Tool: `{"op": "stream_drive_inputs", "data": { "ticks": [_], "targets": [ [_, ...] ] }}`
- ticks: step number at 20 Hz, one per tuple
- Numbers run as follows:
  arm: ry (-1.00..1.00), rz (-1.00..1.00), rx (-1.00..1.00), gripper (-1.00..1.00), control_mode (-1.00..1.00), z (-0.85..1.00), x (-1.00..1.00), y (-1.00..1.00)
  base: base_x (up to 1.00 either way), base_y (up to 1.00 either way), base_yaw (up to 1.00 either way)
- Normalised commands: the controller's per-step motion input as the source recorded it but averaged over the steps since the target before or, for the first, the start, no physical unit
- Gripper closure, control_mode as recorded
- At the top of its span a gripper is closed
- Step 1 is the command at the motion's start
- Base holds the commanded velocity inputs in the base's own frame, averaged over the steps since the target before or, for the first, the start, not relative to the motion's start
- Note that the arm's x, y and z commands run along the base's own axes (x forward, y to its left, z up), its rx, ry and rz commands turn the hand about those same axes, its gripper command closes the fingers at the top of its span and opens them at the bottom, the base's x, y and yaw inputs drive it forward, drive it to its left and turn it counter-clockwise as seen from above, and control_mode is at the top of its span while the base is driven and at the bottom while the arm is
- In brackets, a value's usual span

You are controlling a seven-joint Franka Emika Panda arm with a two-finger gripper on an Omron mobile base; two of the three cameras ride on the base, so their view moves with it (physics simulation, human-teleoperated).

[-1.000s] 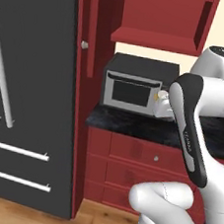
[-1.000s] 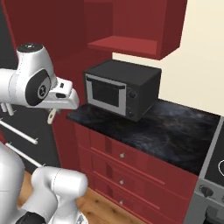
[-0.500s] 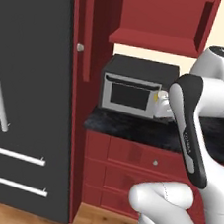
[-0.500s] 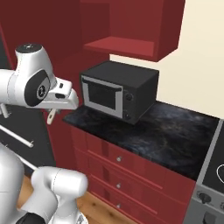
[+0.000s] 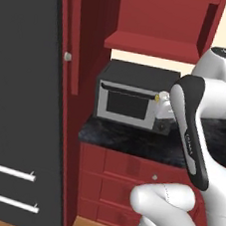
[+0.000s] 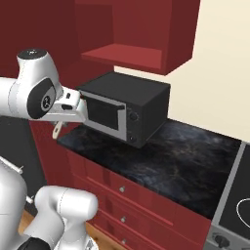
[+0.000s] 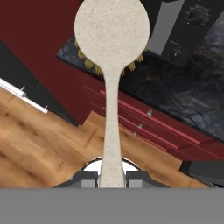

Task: Pick up the dish brush and sponge from the sink, and place them back in the cabinet, and close the cabinet door.

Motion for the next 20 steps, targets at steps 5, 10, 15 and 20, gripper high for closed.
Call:
{"op": "stream_drive_inputs", "data": {
  "ticks": [5, 10, 15, 20],
  "targets": [
    [0.00, 0.00, 0.00, 1.00, 1.00, 0.00, 0.00, 0.00, 0.42, -0.37, 0.00],
    [0.00, 0.00, 0.00, 1.00, 1.00, 0.00, 0.00, 0.00, 0.32, -0.42, 0.00],
    [0.00, 0.00, 0.00, 1.00, 1.00, 0.00, 0.00, 0.00, 0.30, -0.32, 0.00],
    [0.00, 0.00, 0.00, 1.00, 1.00, 0.00, 0.00, 0.00, 0.34, -0.21, 0.00]
  ]
}}
